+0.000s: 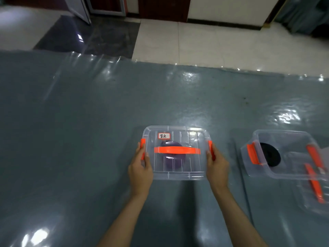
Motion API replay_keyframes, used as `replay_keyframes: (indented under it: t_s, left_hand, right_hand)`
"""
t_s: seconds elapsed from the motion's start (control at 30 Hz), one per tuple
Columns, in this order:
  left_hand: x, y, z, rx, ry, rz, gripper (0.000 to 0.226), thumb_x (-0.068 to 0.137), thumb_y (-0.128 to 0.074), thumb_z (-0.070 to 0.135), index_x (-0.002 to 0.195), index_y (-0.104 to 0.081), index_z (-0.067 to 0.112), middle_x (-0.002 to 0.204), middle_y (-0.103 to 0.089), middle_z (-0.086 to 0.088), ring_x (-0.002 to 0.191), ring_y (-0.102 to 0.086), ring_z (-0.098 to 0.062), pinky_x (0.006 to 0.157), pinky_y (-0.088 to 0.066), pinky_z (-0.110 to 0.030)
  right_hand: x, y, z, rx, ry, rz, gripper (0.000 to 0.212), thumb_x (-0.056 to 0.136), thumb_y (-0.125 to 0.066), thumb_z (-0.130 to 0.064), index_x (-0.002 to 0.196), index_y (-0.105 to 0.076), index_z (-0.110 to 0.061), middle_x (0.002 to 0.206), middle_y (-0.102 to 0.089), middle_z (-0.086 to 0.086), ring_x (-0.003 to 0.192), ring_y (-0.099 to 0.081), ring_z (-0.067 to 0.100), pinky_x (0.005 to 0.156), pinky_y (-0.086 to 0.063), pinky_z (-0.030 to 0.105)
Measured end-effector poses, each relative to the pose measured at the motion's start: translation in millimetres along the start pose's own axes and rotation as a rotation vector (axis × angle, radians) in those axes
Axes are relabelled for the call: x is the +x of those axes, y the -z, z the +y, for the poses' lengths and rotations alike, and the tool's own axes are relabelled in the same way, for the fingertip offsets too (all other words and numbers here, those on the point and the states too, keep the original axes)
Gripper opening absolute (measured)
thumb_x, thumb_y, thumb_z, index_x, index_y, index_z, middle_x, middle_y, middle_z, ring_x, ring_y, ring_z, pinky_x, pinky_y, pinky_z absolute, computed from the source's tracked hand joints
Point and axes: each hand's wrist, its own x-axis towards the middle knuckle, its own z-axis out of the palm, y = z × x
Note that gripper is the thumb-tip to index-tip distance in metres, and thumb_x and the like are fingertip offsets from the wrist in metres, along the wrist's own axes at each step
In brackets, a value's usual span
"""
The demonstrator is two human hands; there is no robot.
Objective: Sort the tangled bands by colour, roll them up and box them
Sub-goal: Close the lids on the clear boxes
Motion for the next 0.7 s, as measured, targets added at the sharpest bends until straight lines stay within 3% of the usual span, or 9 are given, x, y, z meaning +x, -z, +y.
replay_keyframes:
  t_s: [0.1, 0.2, 0.3, 0.4, 0.47, 0.57, 0.7]
  left_hand:
    - [1, 13, 7, 0.174, -0.071, -0.097, 0.051, 0.110, -0.049, 0.019, 0.160, -0.045, 0.030, 0.164, -0.044, 0.011, 0.148, -0.048, -0.016, 0.118, -0.045, -0.039]
    - [-2, 30, 15, 0.462, -0.206, -0.211, 0.054, 0.111, -0.043, 0.015, 0.164, -0.036, 0.018, 0.169, -0.038, -0.004, 0.158, -0.032, -0.027, 0.129, -0.026, -0.049]
    - [-22, 43, 31, 0.610, -0.318, -0.242, 0.047, 0.105, -0.053, 0.009, 0.152, -0.053, 0.011, 0.167, -0.040, -0.010, 0.158, -0.030, -0.031, 0.130, -0.019, -0.054]
    - [-52, 36, 53, 0.675, -0.415, -0.278, 0.047, 0.101, -0.057, 0.010, 0.148, -0.057, 0.011, 0.164, -0.044, -0.012, 0.157, -0.032, -0.030, 0.130, -0.016, -0.052]
    - [-72, 23, 67, 0.735, -0.453, -0.354, 0.050, 0.104, -0.051, 0.017, 0.154, -0.050, 0.016, 0.169, -0.036, -0.009, 0.160, -0.024, -0.025, 0.131, -0.011, -0.048]
    - [-107, -3, 83, 0.814, -0.479, -0.472, 0.052, 0.107, -0.043, 0.021, 0.158, -0.040, 0.021, 0.174, -0.025, -0.005, 0.163, -0.012, -0.021, 0.132, -0.006, -0.046]
    - [-143, -37, 103, 0.872, -0.546, -0.537, 0.045, 0.106, -0.043, 0.021, 0.151, -0.045, 0.023, 0.171, -0.029, -0.003, 0.162, -0.016, -0.021, 0.132, -0.005, -0.044]
  right_hand:
    - [1, 11, 0, -0.046, 0.035, -0.146, 0.046, 0.107, -0.056, -0.024, 0.153, -0.052, -0.028, 0.133, -0.072, 0.002, 0.114, -0.070, 0.026, 0.089, -0.049, 0.029]
    - [-9, 35, 10, -0.061, 0.085, -0.234, 0.041, 0.106, -0.057, -0.023, 0.148, -0.058, -0.023, 0.133, -0.070, 0.003, 0.116, -0.068, 0.025, 0.095, -0.050, 0.033]
    - [-32, 63, 30, -0.100, 0.112, -0.158, 0.028, 0.103, -0.061, -0.014, 0.130, -0.070, -0.016, 0.127, -0.073, 0.007, 0.113, -0.070, 0.030, 0.095, -0.051, 0.034]
    - [-55, 91, 56, -0.135, 0.118, -0.152, 0.027, 0.098, -0.064, -0.004, 0.122, -0.073, -0.013, 0.124, -0.073, 0.008, 0.111, -0.070, 0.031, 0.098, -0.055, 0.042]
    - [-66, 109, 72, -0.208, 0.112, -0.163, 0.026, 0.095, -0.067, -0.003, 0.119, -0.074, -0.012, 0.123, -0.072, 0.011, 0.111, -0.070, 0.034, 0.097, -0.054, 0.042]
    - [-79, 138, 93, -0.303, 0.082, -0.204, 0.026, 0.093, -0.068, -0.003, 0.116, -0.075, -0.012, 0.121, -0.072, 0.010, 0.106, -0.070, 0.036, 0.091, -0.056, 0.043]
    - [-87, 180, 121, -0.412, 0.062, -0.200, 0.020, 0.093, -0.070, -0.012, 0.113, -0.074, -0.016, 0.118, -0.071, 0.004, 0.105, -0.070, 0.034, 0.080, -0.055, 0.040]
